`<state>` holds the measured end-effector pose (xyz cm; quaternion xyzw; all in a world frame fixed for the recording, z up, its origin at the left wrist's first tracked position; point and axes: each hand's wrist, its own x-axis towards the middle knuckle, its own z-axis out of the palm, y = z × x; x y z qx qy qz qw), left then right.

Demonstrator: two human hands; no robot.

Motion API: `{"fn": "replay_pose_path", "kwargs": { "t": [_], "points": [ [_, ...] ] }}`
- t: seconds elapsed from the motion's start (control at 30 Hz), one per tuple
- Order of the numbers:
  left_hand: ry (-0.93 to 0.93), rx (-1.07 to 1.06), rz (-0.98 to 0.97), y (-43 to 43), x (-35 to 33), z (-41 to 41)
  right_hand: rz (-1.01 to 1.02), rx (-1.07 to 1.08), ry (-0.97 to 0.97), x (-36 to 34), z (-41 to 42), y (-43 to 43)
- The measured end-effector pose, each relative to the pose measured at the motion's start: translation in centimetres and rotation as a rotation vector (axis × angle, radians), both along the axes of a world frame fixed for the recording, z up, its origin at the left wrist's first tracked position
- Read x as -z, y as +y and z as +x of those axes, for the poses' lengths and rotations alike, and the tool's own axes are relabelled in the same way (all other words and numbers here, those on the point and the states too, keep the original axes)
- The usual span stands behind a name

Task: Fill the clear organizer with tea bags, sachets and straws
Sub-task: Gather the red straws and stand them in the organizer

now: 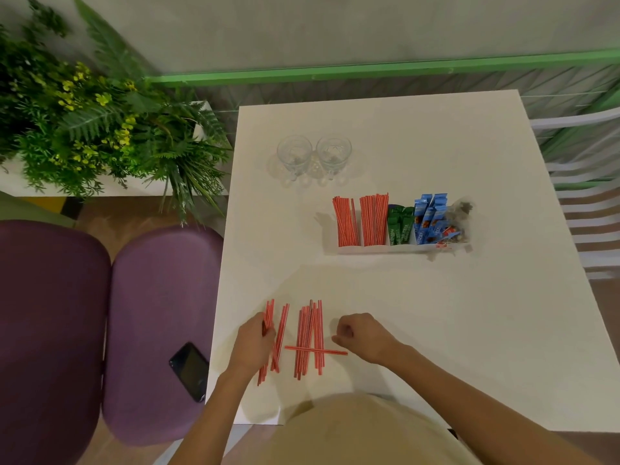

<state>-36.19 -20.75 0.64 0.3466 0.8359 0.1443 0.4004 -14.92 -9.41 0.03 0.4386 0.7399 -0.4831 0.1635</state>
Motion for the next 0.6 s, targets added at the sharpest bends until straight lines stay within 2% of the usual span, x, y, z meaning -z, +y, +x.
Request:
{"fn": "replay_pose_path", "kwargs": {
  "t": [0.27,0.6],
  "points": [
    [-0.187,-0.298,0.080,0.2,-2.0,-0.7,-0.029,0.120,0.153,-1.4,-1.2,1.4],
    [-0.231,-0.325,0.196,2.0,-3.5,-0.7,-0.096,0.209,0.291,-3.5,-3.6,2.9]
  ]
}}
